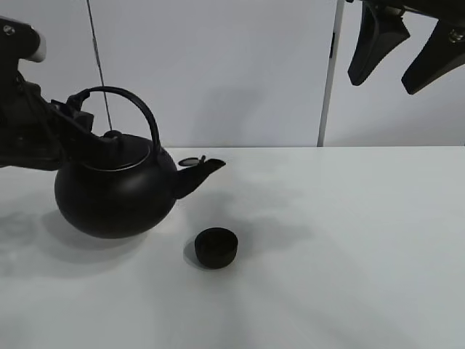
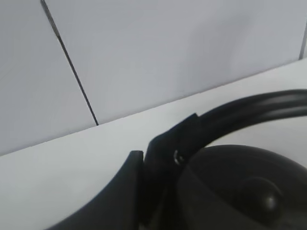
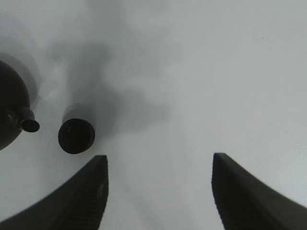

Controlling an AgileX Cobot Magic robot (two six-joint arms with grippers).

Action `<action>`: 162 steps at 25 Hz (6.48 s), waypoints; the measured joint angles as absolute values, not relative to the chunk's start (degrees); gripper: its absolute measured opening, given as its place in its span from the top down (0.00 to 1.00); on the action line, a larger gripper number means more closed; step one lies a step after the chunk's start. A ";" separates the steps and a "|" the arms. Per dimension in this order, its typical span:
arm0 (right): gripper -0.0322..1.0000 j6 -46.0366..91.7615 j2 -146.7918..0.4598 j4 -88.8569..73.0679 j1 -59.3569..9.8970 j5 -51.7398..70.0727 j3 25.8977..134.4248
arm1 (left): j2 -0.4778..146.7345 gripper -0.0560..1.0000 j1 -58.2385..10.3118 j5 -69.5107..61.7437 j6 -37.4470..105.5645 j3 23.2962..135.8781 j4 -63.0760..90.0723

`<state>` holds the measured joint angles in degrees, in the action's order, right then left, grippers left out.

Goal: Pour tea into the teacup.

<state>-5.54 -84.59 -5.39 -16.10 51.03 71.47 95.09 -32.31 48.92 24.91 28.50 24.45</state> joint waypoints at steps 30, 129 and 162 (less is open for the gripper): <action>0.55 -5.54 -84.59 -5.57 -16.10 51.03 71.47 | 95.09 0.85 -32.31 57.84 12.76 16.08 29.31; 0.55 -5.76 -84.59 -7.45 -16.10 50.33 71.47 | 70.64 0.57 -32.31 -4.20 -6.99 44.91 11.61; 0.55 -5.76 -84.59 -7.45 -16.10 50.33 71.47 | 92.92 0.44 -27.18 -44.99 -12.93 73.45 15.15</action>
<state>-5.76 -84.59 -7.45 -16.10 50.33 71.47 92.92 -27.18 -44.99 -12.93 73.45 15.15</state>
